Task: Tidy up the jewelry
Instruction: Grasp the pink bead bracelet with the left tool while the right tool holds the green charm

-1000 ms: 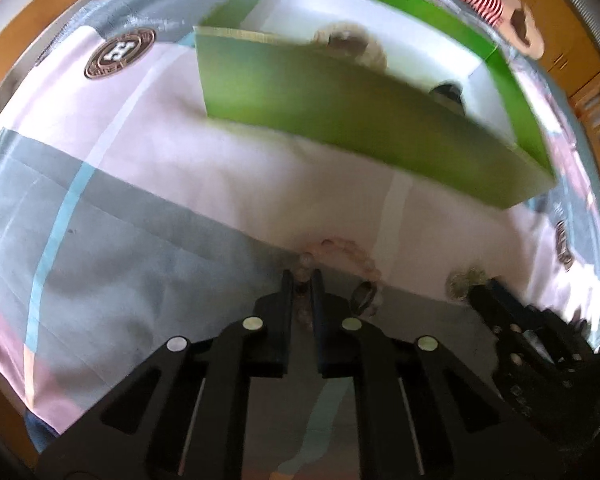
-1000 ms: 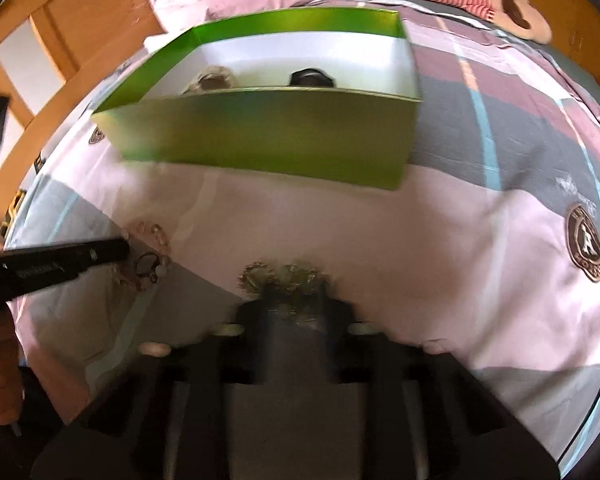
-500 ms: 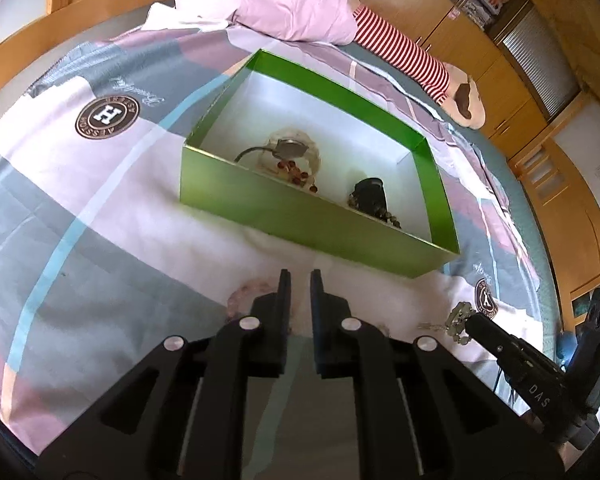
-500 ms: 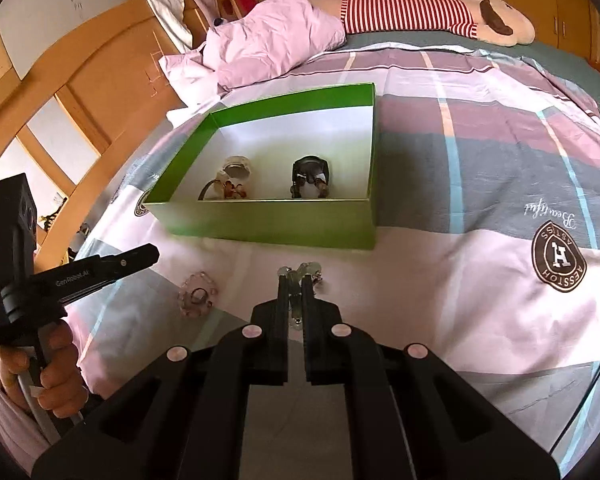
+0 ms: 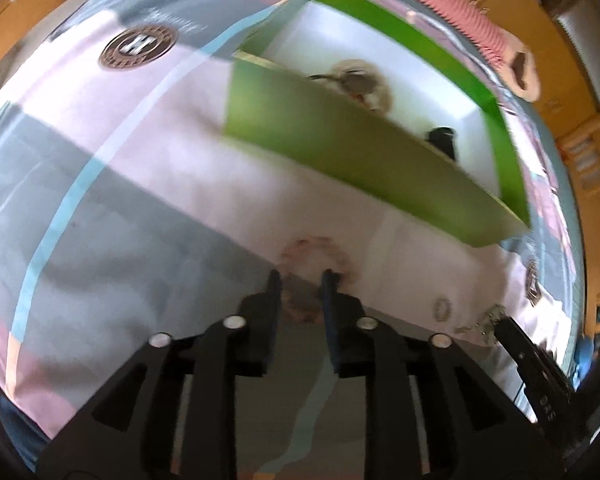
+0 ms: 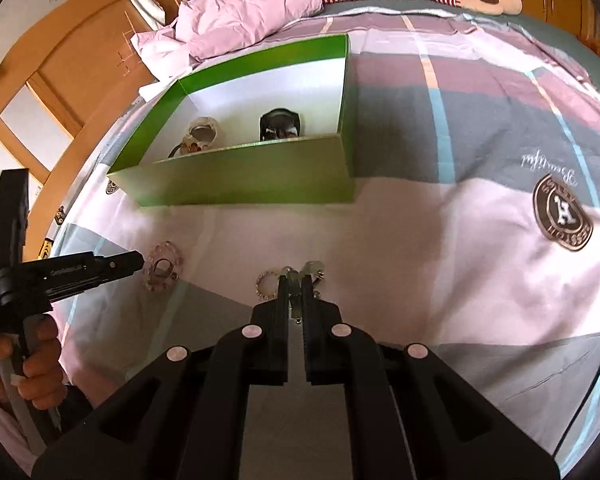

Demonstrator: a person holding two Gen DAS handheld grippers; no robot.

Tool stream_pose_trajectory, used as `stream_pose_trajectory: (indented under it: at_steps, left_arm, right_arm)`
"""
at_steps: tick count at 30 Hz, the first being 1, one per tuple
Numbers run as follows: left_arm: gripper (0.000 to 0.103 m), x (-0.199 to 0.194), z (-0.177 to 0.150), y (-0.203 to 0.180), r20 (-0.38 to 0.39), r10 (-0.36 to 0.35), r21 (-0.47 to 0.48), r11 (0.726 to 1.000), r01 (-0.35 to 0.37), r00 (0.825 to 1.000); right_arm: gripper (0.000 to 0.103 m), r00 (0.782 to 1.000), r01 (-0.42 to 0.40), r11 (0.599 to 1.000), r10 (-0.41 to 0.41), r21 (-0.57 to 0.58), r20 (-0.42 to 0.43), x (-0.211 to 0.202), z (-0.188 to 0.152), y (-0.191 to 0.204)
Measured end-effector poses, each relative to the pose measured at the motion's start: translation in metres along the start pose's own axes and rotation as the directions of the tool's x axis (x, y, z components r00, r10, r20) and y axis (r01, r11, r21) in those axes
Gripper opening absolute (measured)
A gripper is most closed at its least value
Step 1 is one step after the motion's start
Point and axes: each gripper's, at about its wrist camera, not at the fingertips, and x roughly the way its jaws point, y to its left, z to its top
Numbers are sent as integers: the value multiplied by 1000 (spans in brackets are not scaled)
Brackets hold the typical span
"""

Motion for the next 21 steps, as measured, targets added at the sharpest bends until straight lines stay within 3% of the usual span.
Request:
stream_pose_trajectory:
  at_steps: [5,9,11,13,15,21]
  left_arm:
    - [31,11,2,-4,-36,0,17,1000,1,999]
    - [31,21,3,-10,-53,45,48,998,-42,998]
    - [25,22,2,-11,-43,69,62,996,-66,997]
    - [10,21,2,-12,-33,99,77,992,-96,995]
    - [9,19,1,-10,-32,87,69,994,-85,996]
    - [8,-15,-3,-13,119,72,74,994,-81,990]
  right_arm:
    - [6,1000,-1,1000,1,-1,-24,8,-4,4]
    - [6,999,0,1000,-1,-10,-38,12,-7,8]
    - [6,999,3,1000,-4,-18,-42,13,-9,10]
    - [6,999,12,1000,-13,-29,-41,13,-10,12]
    - [6,999,25,999,-27,-40,-35,11,-10,14]
    - [6,999,50,997,-50,-59,4,-1,-7,16]
